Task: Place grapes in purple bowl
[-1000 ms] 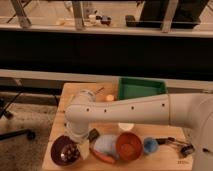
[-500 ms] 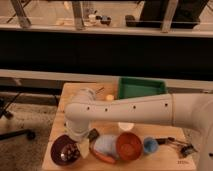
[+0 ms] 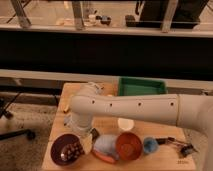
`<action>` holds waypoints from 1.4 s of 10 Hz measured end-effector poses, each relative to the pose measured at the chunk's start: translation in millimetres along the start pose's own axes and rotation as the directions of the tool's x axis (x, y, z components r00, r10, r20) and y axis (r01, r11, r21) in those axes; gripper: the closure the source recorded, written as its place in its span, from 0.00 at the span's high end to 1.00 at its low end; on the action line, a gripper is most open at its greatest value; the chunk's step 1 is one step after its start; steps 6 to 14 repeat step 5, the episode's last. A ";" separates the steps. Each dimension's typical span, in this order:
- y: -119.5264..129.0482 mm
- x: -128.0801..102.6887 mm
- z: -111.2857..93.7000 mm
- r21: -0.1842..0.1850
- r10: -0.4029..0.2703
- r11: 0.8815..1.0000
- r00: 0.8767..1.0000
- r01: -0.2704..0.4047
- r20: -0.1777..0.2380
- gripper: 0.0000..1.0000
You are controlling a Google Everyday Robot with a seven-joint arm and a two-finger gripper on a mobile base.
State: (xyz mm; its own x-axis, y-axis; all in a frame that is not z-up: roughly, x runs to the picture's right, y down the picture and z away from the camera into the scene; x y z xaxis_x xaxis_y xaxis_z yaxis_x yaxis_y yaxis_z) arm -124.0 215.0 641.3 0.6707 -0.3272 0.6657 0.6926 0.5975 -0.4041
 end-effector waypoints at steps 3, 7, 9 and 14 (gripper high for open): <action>-0.7 9.0 -6.6 0.006 0.019 1.000 1.000 -0.019 0.014 0.80; 0.7 13.4 -8.0 0.002 0.029 1.000 0.999 -0.029 0.018 0.80; 0.7 13.4 -8.0 0.002 0.029 1.000 0.999 -0.029 0.018 0.80; 0.7 13.4 -8.0 0.002 0.029 1.000 0.999 -0.029 0.018 0.80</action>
